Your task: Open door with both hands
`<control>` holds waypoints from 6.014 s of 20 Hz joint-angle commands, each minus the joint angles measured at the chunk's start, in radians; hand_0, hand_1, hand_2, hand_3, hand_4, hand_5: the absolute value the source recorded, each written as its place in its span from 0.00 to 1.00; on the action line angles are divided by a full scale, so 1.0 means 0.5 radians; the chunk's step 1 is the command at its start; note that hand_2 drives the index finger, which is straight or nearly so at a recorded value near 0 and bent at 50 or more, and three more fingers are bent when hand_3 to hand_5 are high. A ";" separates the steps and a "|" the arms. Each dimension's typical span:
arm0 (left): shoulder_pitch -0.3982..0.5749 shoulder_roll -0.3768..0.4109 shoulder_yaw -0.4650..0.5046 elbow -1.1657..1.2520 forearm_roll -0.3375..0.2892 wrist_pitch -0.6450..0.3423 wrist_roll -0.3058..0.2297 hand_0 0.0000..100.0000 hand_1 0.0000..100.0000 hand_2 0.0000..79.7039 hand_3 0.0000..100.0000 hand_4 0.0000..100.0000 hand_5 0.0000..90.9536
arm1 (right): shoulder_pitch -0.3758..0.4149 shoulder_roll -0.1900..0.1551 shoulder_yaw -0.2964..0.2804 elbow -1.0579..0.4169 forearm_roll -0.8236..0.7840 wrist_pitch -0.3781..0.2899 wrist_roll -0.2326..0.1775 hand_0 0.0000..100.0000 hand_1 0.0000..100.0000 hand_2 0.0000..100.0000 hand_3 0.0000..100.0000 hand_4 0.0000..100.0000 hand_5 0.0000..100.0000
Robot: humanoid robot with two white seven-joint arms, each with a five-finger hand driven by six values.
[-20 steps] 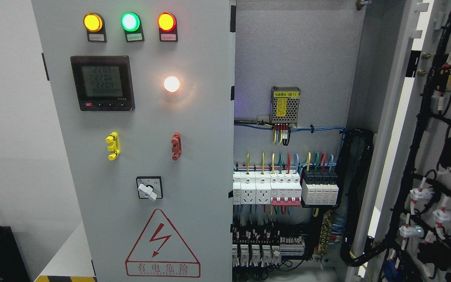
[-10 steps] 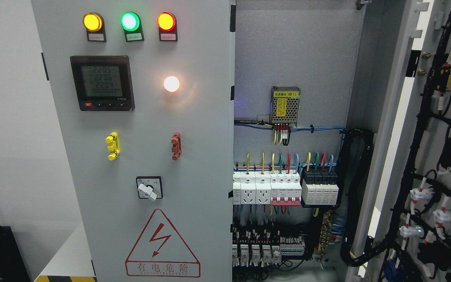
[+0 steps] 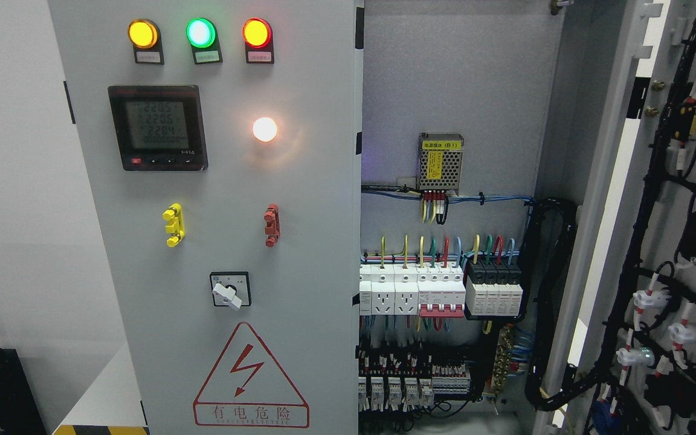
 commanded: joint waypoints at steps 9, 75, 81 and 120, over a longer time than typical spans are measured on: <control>0.000 -0.039 0.000 0.000 0.031 0.007 -0.002 0.12 0.39 0.00 0.00 0.00 0.00 | -0.555 0.100 0.019 0.319 -0.008 0.309 -0.009 0.12 0.39 0.00 0.00 0.00 0.00; 0.000 -0.042 0.003 0.000 0.031 0.007 -0.002 0.12 0.39 0.00 0.00 0.00 0.00 | -1.399 0.321 0.148 0.555 -0.176 1.217 0.000 0.12 0.39 0.00 0.00 0.00 0.00; 0.000 -0.042 0.003 0.000 0.031 0.007 -0.002 0.12 0.39 0.00 0.00 0.00 0.00 | -1.421 0.321 0.172 0.579 -0.179 1.247 0.074 0.12 0.39 0.00 0.00 0.00 0.00; 0.000 -0.042 0.000 0.000 0.031 0.007 -0.002 0.12 0.39 0.00 0.00 0.00 0.00 | -1.666 0.297 0.148 0.837 -0.406 1.303 0.246 0.12 0.39 0.00 0.00 0.00 0.00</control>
